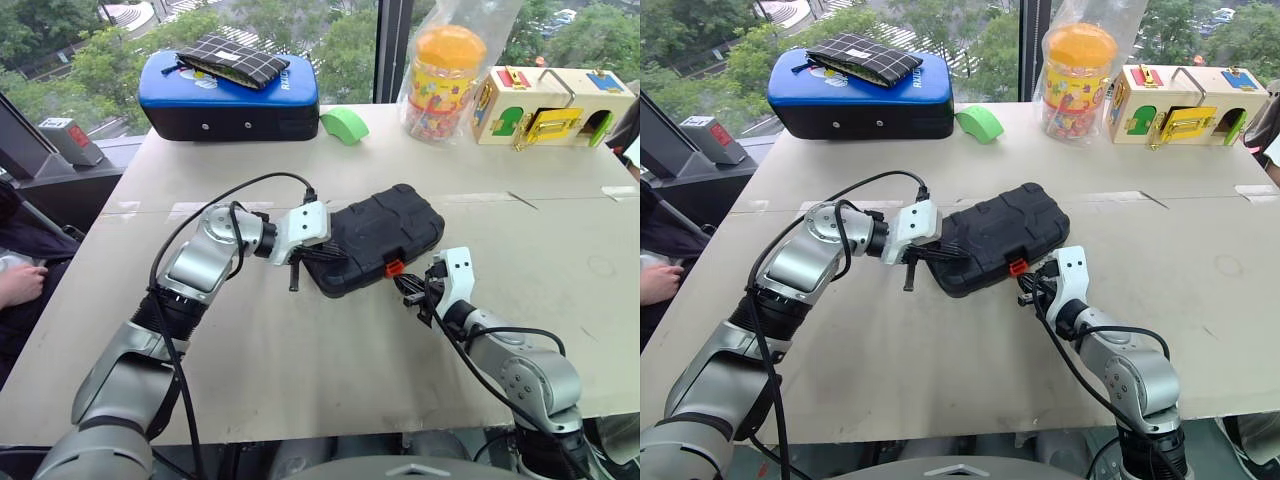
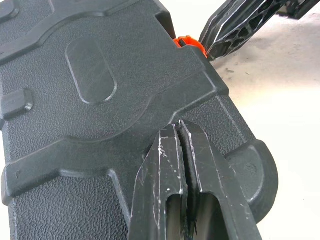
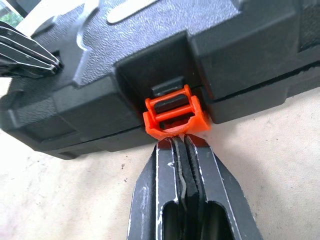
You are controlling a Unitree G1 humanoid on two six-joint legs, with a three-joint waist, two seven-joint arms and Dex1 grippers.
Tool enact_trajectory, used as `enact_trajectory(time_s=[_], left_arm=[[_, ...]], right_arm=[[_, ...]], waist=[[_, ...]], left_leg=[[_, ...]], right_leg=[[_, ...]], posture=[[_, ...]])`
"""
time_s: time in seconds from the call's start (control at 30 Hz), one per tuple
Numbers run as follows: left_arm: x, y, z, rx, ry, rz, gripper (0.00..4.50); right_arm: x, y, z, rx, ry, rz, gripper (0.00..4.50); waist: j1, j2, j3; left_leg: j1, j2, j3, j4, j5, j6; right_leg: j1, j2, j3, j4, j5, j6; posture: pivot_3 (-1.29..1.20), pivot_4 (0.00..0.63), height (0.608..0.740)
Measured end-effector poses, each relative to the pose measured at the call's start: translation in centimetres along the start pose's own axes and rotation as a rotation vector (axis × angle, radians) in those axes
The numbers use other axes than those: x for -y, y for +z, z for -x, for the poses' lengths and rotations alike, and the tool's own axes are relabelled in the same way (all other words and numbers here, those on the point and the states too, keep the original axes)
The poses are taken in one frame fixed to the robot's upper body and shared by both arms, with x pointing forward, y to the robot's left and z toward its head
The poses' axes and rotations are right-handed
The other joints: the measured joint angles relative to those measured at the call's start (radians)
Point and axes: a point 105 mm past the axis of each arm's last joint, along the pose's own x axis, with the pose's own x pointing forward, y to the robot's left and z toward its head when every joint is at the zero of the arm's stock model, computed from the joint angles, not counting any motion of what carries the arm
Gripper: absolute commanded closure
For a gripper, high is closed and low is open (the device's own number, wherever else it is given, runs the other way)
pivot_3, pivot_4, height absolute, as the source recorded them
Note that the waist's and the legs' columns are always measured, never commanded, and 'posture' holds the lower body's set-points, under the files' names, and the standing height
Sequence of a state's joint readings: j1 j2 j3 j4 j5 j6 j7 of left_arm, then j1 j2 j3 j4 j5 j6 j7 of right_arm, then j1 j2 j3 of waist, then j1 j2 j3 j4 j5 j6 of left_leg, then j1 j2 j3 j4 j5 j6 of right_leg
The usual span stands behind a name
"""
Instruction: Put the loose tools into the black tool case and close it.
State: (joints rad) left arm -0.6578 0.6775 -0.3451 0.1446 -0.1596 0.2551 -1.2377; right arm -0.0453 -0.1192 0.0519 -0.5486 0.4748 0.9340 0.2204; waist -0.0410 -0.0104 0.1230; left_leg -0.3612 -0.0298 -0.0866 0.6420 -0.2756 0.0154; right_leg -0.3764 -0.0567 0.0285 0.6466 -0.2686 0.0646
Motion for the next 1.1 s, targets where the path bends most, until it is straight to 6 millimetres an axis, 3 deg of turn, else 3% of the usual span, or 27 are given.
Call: enact_trajectory(time_s=[0.1, 0.23, 0.73, 0.9, 1.0, 1.07, 1.1], left_arm=[[0.1, 0.0, -0.1, 0.000, -0.008, 0.001, 4.50], [0.2, 0.0, -0.3, 0.001, -0.014, -0.002, 4.50], [0.2, -0.1, -0.2, -0.007, -0.007, -0.006, 4.50], [0.3, -0.1, -0.1, -0.005, -0.004, -0.007, 4.50], [0.3, -0.1, -0.1, -0.005, -0.002, -0.007, 4.50], [0.3, -0.1, -0.1, -0.004, -0.001, -0.007, 4.50], [0.3, -0.1, -0.1, -0.004, -0.001, -0.006, 4.50]], right_arm=[[-1.1, 2.0, 0.8, 0.051, 0.043, 0.122, 3.64], [-1.0, 1.1, 1.1, -0.006, 0.038, 0.163, 1.88], [0.9, -0.6, -0.3, -0.111, -0.035, 0.255, 1.88], [0.8, -0.1, -0.6, -0.091, -0.031, 0.260, 1.88], [0.7, -0.2, -0.7, -0.094, -0.021, 0.257, 2.68], [0.5, -0.3, -0.7, -0.098, -0.008, 0.256, 3.62], [0.5, -0.3, -0.7, -0.098, -0.007, 0.256, 3.65]], waist=[[0.000, 0.000, -0.002], [0.003, -0.002, -0.006], [0.003, -0.001, -0.007], [0.003, -0.001, -0.007], [0.002, -0.001, -0.007], [0.002, -0.001, -0.007], [0.002, -0.001, -0.007]], left_leg=[[0.001, 0.000, 0.000, 0.000, 0.000, 0.000], [0.000, 0.000, -0.002, -0.001, 0.000, 0.000], [0.000, 0.000, -0.001, -0.001, 0.000, 0.000], [0.000, 0.000, -0.002, -0.001, 0.000, 0.000], [0.000, 0.000, -0.002, -0.001, 0.000, 0.000], [0.000, 0.000, -0.002, -0.001, 0.000, 0.000], [0.000, 0.000, -0.002, -0.001, 0.000, 0.000]], right_leg=[[0.000, 0.000, 0.000, 0.000, 0.000, 0.000], [0.000, 0.001, -0.001, -0.002, 0.000, 0.000], [0.000, 0.001, 0.000, -0.002, 0.000, 0.000], [0.000, 0.001, 0.000, -0.002, 0.000, 0.000], [0.000, 0.001, 0.000, -0.002, 0.000, 0.000], [0.000, 0.001, 0.000, -0.002, 0.000, 0.000], [0.000, 0.001, 0.000, -0.002, 0.000, 0.000]], posture=[[0.00, 0.150, 0.740], [0.00, 0.150, 0.740], [0.00, 0.150, 0.740], [0.00, 0.150, 0.740], [0.00, 0.150, 0.740], [0.00, 0.150, 0.740], [0.00, 0.150, 0.740]])
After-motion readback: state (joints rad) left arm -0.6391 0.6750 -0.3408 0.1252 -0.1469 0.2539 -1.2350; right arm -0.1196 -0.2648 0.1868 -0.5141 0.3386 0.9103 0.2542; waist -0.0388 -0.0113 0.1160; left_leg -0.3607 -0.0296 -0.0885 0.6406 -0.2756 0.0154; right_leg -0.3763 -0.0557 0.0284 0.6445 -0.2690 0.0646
